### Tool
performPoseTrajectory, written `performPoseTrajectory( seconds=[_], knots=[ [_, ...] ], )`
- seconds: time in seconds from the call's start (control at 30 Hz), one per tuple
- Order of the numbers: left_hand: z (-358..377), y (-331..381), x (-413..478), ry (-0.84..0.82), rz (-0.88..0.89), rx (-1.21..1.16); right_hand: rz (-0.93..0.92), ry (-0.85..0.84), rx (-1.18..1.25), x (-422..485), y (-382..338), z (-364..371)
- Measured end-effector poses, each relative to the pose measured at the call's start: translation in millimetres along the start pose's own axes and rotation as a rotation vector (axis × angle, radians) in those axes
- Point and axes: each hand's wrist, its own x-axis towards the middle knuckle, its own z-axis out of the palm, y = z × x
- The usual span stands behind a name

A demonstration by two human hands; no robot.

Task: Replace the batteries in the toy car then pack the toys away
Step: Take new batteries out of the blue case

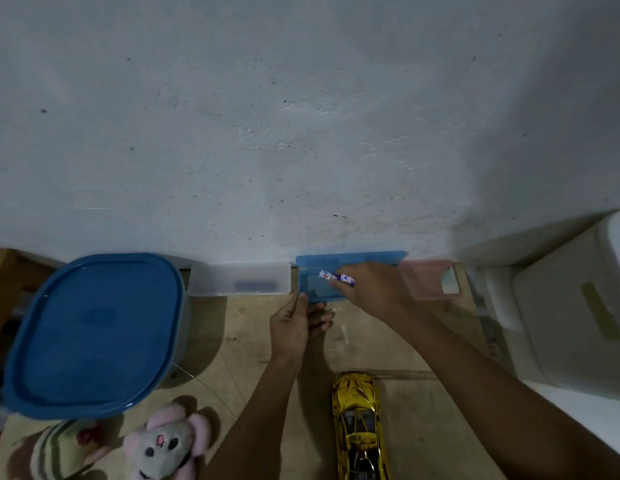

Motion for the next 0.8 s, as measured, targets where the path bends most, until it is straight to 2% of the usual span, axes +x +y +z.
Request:
performPoseTrajectory(
  seconds=[0.1, 0.2, 0.27, 0.4, 0.53, 0.6, 0.7, 0.8],
  knots=[
    [-0.8, 0.4, 1.3, 0.0, -0.011, -0.021, 0.007, -0.006, 0.054, -37.1, 3.9, 3.3],
    [-1.6, 0.2, 1.0, -0.004, 0.004, 0.032, 0.059, -0.055, -0.12, -59.2, 5.5, 9.3],
    [-1.3, 0.5, 0.2, 0.019, 0.043, 0.08, 0.118, -0.044, -0.134, -61.8, 4.3, 14.0],
    [-1.0, 0.9, 1.2, 0.038, 0.084, 0.069, 0.126, 0.193, -0.026, -57.5, 2.1, 23.2],
    [-1.2, 1.7, 2.0, 0.041, 0.083, 0.083, 0.043, 0.083, 0.132, -56.7, 2.5, 30.0],
    [-1.5, 0.6, 3.1, 0.046, 0.085, 0.102, 0.025, 0.037, 0.135, -56.2, 6.8, 32.0],
    [-1.7, 0.9, 3.4, 0.044, 0.085, 0.102, 0.019, 0.049, 0.106, -56.0, 10.0, 31.3],
    [-0.2, 3.7, 0.9, 0.033, 0.085, 0.071, 0.074, 0.139, 0.032, -60.1, 8.9, 30.8]
  ],
)
